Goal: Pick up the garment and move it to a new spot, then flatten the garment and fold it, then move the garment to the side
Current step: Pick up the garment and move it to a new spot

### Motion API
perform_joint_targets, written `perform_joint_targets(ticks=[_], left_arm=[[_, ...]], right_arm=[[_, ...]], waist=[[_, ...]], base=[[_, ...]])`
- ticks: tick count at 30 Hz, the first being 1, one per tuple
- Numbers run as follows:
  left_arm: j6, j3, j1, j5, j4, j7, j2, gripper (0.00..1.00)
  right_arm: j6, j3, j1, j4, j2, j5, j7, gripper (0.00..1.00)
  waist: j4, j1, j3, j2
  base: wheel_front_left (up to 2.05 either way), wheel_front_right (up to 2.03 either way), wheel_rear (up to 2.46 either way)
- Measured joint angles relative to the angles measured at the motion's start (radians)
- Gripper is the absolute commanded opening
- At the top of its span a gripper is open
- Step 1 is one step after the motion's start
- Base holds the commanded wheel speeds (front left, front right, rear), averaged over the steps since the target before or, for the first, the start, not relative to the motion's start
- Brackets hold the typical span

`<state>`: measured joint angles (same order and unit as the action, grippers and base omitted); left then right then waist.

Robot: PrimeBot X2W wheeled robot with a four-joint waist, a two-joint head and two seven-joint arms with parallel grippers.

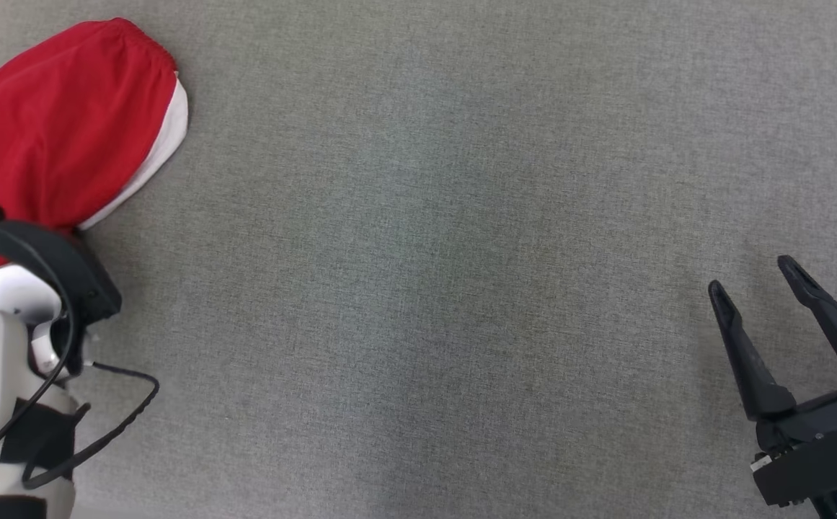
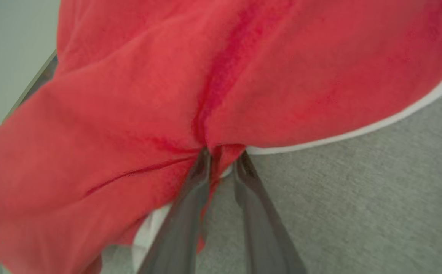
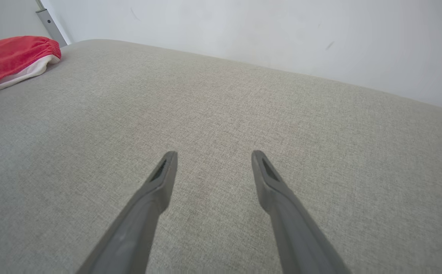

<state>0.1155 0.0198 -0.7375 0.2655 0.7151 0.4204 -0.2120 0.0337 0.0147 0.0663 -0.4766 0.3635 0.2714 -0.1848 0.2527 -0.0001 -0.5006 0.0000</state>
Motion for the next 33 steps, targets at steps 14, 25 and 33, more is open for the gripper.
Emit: perform_joint_targets(ticks=[14, 25, 33], left_arm=[[0.008, 0.018, -0.028, -0.053, 0.067, -0.078, 0.054, 0.00], [0.008, 0.047, -0.068, -0.111, 0.071, -0.137, 0.045, 0.00], [0.004, 0.097, -0.122, -0.141, 0.044, -0.182, 0.042, 0.00]], right_arm=[[-0.004, -0.036, -0.030, 0.079, -0.041, 0.031, 0.019, 1.00], [-0.002, -0.106, -0.086, 0.204, -0.129, 0.066, 0.069, 1.00], [-0.002, -0.149, -0.100, 0.312, -0.199, 0.081, 0.117, 1.00]], waist=[[0.033, 0.0001, 0.056, 0.0001], [0.043, 0.0000, 0.177, 0.0000], [0.019, -0.0001, 0.288, -0.0001]], base=[[0.00, 0.00, 0.00], [0.00, 0.00, 0.00], [0.00, 0.00, 0.00]])
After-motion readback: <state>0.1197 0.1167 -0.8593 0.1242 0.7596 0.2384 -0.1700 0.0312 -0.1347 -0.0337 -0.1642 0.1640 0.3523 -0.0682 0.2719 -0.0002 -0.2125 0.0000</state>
